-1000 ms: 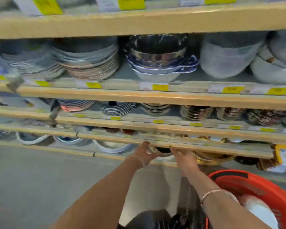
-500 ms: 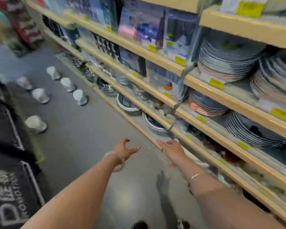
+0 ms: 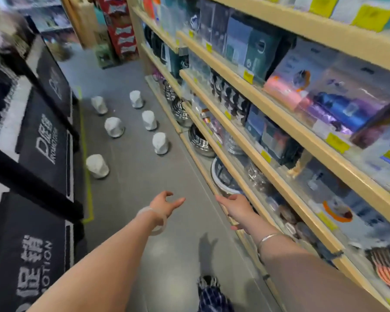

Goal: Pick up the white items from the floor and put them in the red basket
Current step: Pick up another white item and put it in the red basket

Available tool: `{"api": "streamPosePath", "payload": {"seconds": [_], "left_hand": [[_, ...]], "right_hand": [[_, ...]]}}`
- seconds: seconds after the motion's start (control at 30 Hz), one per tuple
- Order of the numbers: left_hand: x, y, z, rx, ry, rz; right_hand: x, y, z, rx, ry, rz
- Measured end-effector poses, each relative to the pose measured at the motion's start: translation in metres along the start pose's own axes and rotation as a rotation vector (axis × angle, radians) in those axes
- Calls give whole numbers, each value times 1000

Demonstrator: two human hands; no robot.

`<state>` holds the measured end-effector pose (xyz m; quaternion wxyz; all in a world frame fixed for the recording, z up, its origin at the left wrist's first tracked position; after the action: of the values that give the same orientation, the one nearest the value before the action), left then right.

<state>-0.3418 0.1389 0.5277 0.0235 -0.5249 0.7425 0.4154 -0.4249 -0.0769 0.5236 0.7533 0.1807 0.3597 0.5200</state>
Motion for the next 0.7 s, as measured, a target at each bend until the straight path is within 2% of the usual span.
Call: {"api": "streamPosePath", "payload": {"seconds": [0.33, 0.7], "left_hand": [[-135, -168, -67, -65, 144, -117], [-304, -363, -131, -51, 172, -141]], "right_hand": [[98, -141, 194, -83, 101, 114], [219, -273, 366, 7, -27, 142]]}}
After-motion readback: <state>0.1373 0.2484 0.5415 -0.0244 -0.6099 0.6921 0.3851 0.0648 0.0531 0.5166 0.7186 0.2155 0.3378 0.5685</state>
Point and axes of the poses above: each hand's wrist, its own y-axis away from the middle knuckle, its own x-axis out of the palm, z = x × y, the point moved 10 cm from there along -y, towards the middle knuckle, and after that the axes turned 1 degree about -z, right-handed, at the moved point
